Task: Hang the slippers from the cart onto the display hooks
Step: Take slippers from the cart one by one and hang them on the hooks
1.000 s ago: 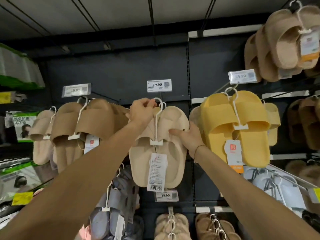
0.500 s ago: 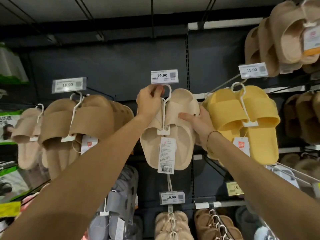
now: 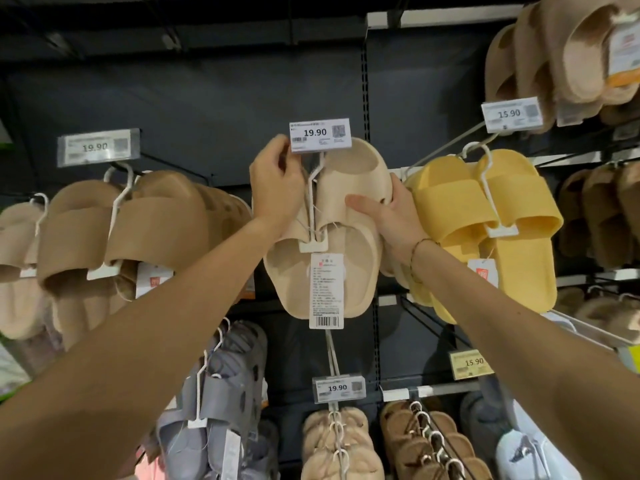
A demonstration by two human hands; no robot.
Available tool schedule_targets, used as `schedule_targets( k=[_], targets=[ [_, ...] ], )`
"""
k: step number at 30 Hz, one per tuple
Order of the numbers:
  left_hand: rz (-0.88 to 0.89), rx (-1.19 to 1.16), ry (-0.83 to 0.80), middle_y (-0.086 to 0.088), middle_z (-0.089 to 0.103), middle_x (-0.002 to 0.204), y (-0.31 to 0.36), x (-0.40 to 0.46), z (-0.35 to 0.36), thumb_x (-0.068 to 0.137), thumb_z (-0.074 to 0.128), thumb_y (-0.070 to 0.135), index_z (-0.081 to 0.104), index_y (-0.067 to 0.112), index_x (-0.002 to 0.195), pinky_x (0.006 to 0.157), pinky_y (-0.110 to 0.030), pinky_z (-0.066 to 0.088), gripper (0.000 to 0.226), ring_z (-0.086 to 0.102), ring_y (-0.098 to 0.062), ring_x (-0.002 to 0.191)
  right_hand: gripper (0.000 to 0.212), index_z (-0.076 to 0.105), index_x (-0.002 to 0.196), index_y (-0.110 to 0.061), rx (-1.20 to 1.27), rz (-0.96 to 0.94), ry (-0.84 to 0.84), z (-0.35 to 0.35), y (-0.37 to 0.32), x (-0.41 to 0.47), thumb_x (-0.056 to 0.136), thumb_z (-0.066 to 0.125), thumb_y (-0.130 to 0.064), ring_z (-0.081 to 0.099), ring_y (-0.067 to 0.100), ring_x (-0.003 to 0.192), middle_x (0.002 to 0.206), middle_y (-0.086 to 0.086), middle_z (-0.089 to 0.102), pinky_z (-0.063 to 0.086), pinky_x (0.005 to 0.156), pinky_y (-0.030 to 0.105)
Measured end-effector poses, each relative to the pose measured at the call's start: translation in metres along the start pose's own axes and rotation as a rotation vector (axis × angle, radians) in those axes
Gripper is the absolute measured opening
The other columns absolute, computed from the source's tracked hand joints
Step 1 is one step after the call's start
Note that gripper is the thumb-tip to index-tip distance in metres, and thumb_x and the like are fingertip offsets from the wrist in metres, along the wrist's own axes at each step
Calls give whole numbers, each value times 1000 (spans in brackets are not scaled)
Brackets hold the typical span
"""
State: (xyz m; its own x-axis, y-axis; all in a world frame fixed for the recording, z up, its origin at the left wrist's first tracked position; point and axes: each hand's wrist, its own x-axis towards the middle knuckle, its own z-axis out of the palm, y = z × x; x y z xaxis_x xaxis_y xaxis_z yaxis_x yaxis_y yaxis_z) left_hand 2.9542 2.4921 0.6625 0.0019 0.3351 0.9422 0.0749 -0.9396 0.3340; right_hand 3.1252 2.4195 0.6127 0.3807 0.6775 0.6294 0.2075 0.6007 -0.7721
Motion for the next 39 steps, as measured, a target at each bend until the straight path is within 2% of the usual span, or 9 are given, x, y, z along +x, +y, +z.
schedule_targets(
  k=[3, 7, 12, 19, 25, 28, 31, 34, 39],
  targets=[
    [15, -5, -31, 10, 73, 104, -1, -7, 3, 102, 52, 21, 72, 17, 112, 87, -34, 56, 22, 67, -10, 98, 55, 58, 123, -21, 67, 23, 22, -4, 9, -1, 75, 85, -22, 72, 19, 96, 111, 0, 72, 62, 79, 42],
    [-24, -32, -19, 9, 74, 101, 1, -4, 8, 102, 54, 21, 72, 16, 115, 83, -30, 57, 22, 69, -11, 92, 55, 60, 123, -19, 135, 67, 45, -6, 13, 2, 74, 85, -22, 72, 23, 99, 111, 2, 73, 61, 82, 46],
    [-30, -30, 48, 12, 74, 98, 1, 12, 11, 98, 56, 12, 74, 14, 104, 80, -24, 57, 20, 69, -4, 92, 57, 60, 120, -20, 147, 79, 66, -2, 8, 18, 70, 86, -25, 72, 24, 99, 111, 3, 73, 61, 83, 47],
    [-295, 192, -29, 12, 72, 75, -49, 22, 26, 93, 61, 37, 75, 27, 79, 83, -39, 57, 22, 71, -16, 81, 60, 53, 125, -16, -50, 236, 108, 7, 28, 44, 75, 83, -28, 66, 21, 95, 112, 3, 67, 57, 70, 34],
    [-375, 415, -60, -2, 76, 104, -89, 27, 60, 100, 55, 39, 76, 23, 98, 98, -42, 49, 26, 67, -27, 105, 67, 46, 137, -20, -122, 319, 138, 9, 77, 91, 80, 79, -34, 58, 28, 114, 131, 6, 58, 51, 96, 46],
    [-366, 575, -155, -9, 60, 137, -115, 2, 70, 103, 45, 36, 59, 18, 135, 108, -49, 37, 39, 51, -32, 128, 72, 30, 153, -20, -203, 232, 144, 24, 102, 111, 93, 66, -36, 47, 29, 131, 147, 8, 45, 43, 105, 40],
    [-330, 745, -428, -11, 25, 162, -147, -54, 73, 105, 37, 38, 24, 22, 157, 115, -57, 30, 56, 26, -36, 147, 71, 19, 158, -26, -347, 181, 123, 42, 132, 122, 97, 54, -42, 44, 33, 134, 153, 12, 37, 40, 110, 43],
    [-271, 835, -632, -2, -13, 169, -171, -84, 69, 105, 30, 44, -1, 31, 161, 120, -59, 15, 65, -9, -32, 156, 58, 21, 154, -37, -831, 111, 99, 57, 157, 121, 99, 40, -46, 37, 40, 130, 157, 15, 15, 36, 110, 48],
    [-211, 873, -729, -2, -15, 169, -175, -80, 50, 102, 39, 38, -6, 29, 161, 123, -55, 14, 74, -12, -29, 156, 53, 18, 156, -30, -1113, -79, 78, 70, 170, 89, 105, 27, -39, 20, 39, 138, 163, 15, 2, 30, 109, 51]
  ],
)
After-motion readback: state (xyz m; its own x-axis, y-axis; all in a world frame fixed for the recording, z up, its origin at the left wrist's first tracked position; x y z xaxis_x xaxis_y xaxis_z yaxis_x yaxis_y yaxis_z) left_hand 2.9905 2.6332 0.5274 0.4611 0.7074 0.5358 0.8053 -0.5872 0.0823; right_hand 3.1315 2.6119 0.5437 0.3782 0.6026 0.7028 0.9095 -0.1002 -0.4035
